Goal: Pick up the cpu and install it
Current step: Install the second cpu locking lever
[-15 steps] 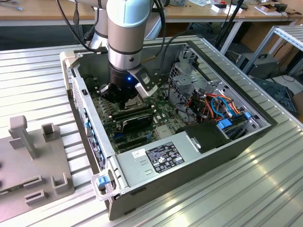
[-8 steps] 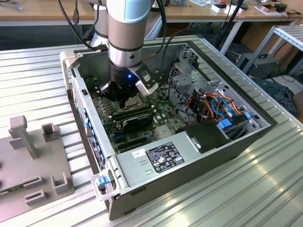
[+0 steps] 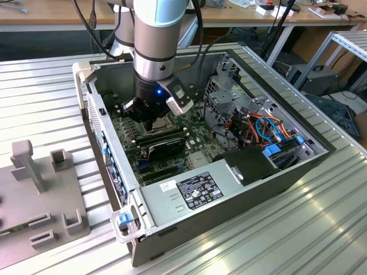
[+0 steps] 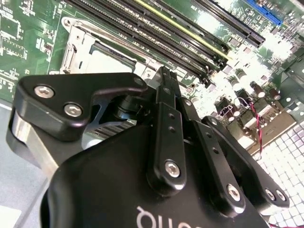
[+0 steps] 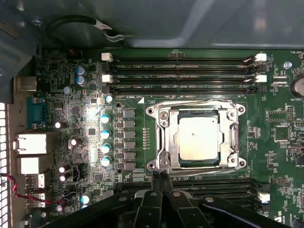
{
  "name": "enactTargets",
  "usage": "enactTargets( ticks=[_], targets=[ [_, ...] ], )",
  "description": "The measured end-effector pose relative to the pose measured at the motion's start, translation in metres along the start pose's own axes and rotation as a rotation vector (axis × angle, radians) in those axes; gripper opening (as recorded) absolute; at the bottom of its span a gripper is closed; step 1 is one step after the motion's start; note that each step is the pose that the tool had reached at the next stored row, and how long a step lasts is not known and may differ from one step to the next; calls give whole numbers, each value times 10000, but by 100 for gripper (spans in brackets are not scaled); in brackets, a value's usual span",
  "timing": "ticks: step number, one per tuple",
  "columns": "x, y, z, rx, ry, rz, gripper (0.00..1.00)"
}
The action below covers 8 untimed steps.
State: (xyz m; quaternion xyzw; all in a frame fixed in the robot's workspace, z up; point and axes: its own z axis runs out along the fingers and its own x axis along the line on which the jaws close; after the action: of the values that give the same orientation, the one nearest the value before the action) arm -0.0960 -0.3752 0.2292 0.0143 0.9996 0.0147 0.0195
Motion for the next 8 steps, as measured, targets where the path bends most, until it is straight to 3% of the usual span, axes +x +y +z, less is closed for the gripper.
enactTargets(
  ticks=[4, 8],
  targets=[
    [-1, 8, 0, 1, 5, 2, 11],
    [2, 84, 3, 2, 6, 0, 11]
  ],
)
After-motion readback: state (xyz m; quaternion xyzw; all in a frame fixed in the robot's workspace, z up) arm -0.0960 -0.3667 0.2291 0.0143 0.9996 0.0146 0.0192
